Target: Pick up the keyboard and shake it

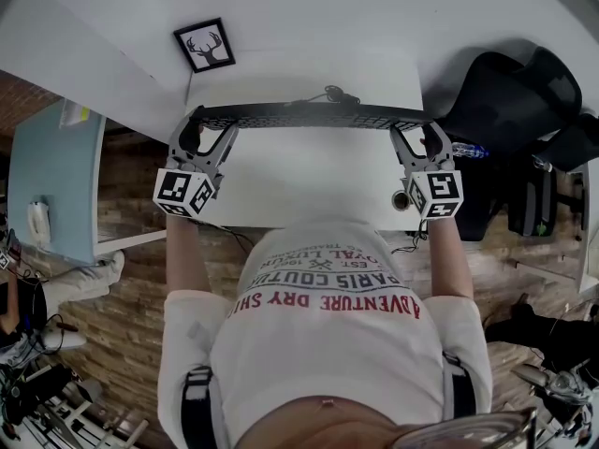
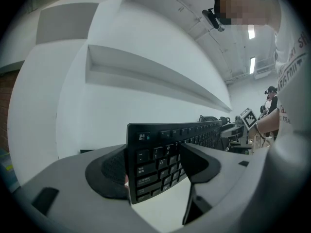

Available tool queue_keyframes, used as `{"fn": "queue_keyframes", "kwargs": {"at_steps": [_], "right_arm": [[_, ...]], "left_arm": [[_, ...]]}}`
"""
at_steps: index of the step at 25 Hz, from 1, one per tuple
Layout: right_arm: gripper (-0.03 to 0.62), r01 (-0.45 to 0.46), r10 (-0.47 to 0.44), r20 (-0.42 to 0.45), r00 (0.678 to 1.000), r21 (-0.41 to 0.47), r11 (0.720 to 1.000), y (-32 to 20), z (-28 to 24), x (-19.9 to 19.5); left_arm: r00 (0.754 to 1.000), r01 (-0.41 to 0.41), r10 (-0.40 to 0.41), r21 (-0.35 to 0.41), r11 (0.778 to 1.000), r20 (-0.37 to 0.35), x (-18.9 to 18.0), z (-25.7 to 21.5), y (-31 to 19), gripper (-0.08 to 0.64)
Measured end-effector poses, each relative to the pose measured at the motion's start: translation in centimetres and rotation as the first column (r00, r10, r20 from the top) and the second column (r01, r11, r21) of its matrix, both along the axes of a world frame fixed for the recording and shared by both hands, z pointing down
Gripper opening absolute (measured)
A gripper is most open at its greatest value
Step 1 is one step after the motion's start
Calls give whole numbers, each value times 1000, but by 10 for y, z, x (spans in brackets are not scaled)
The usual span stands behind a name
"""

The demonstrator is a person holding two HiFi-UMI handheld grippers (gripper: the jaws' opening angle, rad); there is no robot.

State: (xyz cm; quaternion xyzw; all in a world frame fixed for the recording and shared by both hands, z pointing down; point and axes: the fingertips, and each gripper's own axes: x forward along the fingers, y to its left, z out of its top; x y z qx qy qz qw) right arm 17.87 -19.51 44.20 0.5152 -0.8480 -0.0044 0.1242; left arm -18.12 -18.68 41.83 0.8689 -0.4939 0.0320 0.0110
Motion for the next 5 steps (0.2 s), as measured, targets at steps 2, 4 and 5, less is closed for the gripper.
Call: {"fn": "queue_keyframes", "kwargs": {"at_steps": [2, 4, 5], "right_arm": [[278, -7, 7, -3, 1000, 1, 1000, 1, 0, 1], [278, -12, 12, -3, 1000, 2, 1000, 1, 0, 1], [278, -15, 15, -3, 1000, 2, 1000, 1, -1, 1]], "left_arm": [[1000, -5, 5, 2, 1000, 2, 1, 0, 0, 325], [1000, -8, 8, 6, 1000, 4, 1, 0, 0, 325], [1000, -9, 9, 9, 1000, 5, 1, -1, 0, 325]]}}
